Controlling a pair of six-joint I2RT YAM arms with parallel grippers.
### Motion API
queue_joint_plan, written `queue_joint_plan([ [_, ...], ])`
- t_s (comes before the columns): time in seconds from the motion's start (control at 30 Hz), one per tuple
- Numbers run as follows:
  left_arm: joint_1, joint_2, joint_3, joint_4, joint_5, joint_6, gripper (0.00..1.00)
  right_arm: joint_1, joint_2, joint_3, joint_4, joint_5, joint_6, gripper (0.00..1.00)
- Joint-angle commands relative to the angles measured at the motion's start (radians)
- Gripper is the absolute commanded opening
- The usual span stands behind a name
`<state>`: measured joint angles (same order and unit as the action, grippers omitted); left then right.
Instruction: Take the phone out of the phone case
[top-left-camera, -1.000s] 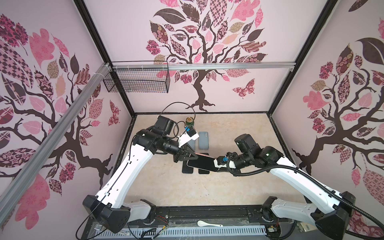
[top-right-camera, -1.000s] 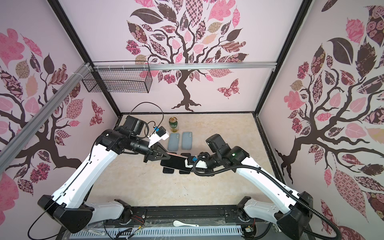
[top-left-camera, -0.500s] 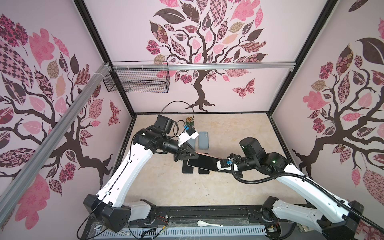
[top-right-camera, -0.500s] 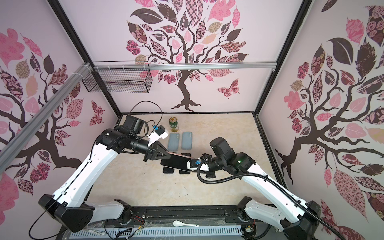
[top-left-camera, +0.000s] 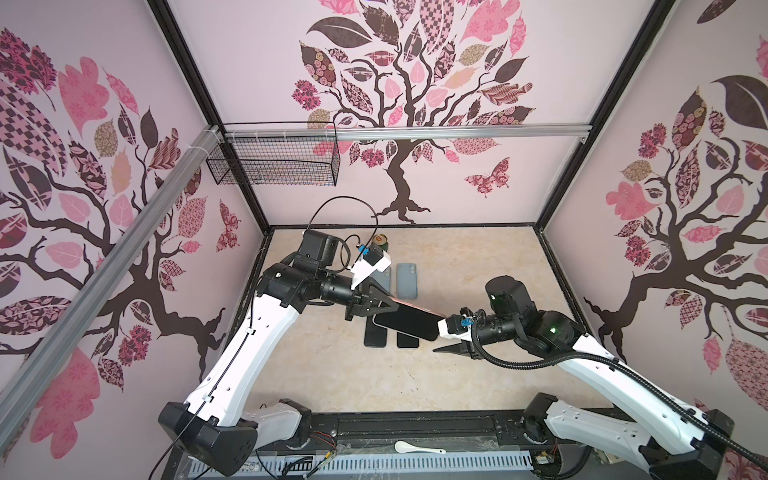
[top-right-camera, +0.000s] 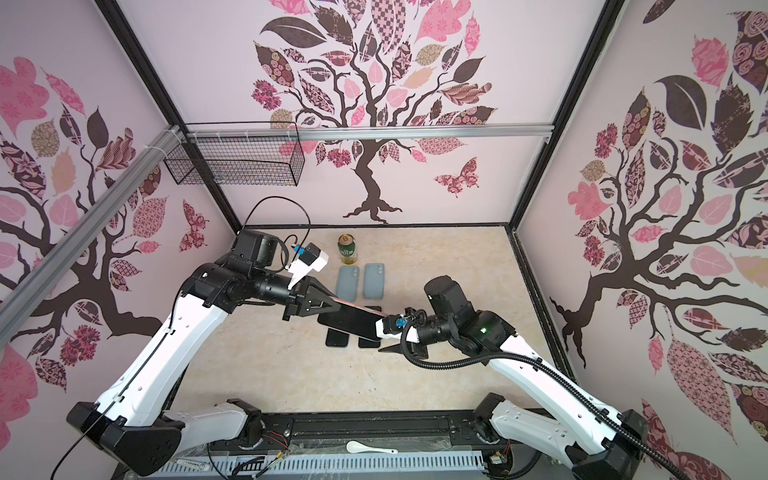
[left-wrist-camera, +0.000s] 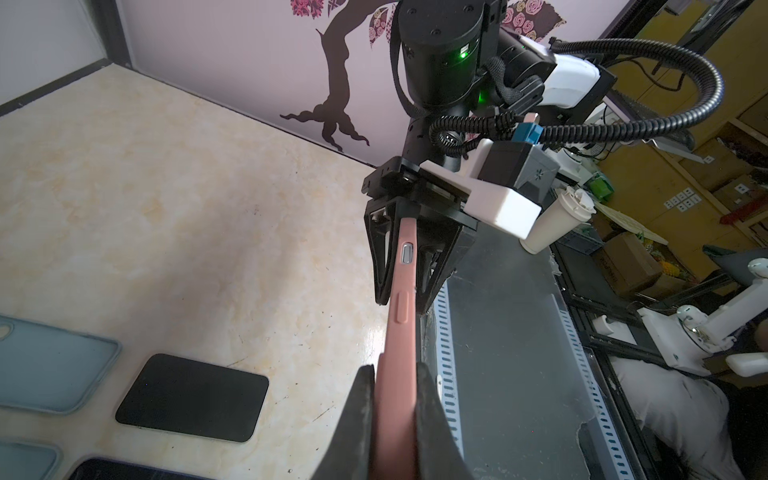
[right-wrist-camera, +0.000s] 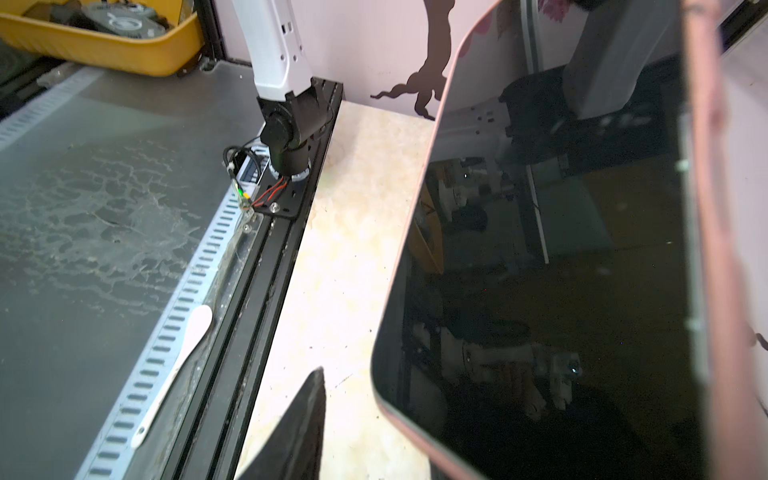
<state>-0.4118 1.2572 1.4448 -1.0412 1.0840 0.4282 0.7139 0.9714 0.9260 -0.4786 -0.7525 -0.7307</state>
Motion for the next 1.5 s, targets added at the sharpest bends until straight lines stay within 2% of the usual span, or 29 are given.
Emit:
queue_joint_plan([
  [0.0, 0.002, -0.001, -0.038, 0.126, -0.049, -0.010, 0.00, 0.033, -0.047, -0.007, 0.276, -0.144, 0.113, 0.41],
  [0.17, 0.013, -0.019, -0.055, 0.141, -0.069, -0.018, 0.00, 0.032, -0.089, -0.039, 0.367, -0.157, 0.190, 0.36],
  [0.43, 0.030, -0.012, -0.053, 0.152, -0.055, -0.034, 0.00, 0.032, -0.072, 0.012, 0.259, -0.206, 0.130, 0.26],
  [0.57, 0.038, 0.001, -0.049, 0.150, -0.094, -0.065, 0.00, 0.032, -0.066, 0.034, 0.214, -0.210, 0.097, 0.20],
  [0.63, 0.054, 0.017, -0.044, 0.152, -0.093, -0.089, 0.00, 0.033, -0.063, 0.043, 0.198, -0.222, 0.089, 0.20],
  [0.73, 0.074, 0.029, -0.041, 0.159, -0.077, -0.110, 0.00, 0.032, -0.065, 0.047, 0.196, -0.235, 0.087, 0.27],
  [0.87, 0.074, 0.028, -0.045, 0.180, -0.076, -0.127, 0.00, 0.033, -0.064, 0.044, 0.196, -0.235, 0.087, 0.28],
  [1.27, 0.076, 0.053, -0.036, 0.170, -0.110, -0.152, 0.00, 0.032, -0.056, 0.060, 0.165, -0.241, 0.067, 0.15],
  [1.47, 0.077, 0.086, -0.012, 0.145, -0.105, -0.159, 0.00, 0.032, -0.051, 0.070, 0.145, -0.236, 0.051, 0.25],
])
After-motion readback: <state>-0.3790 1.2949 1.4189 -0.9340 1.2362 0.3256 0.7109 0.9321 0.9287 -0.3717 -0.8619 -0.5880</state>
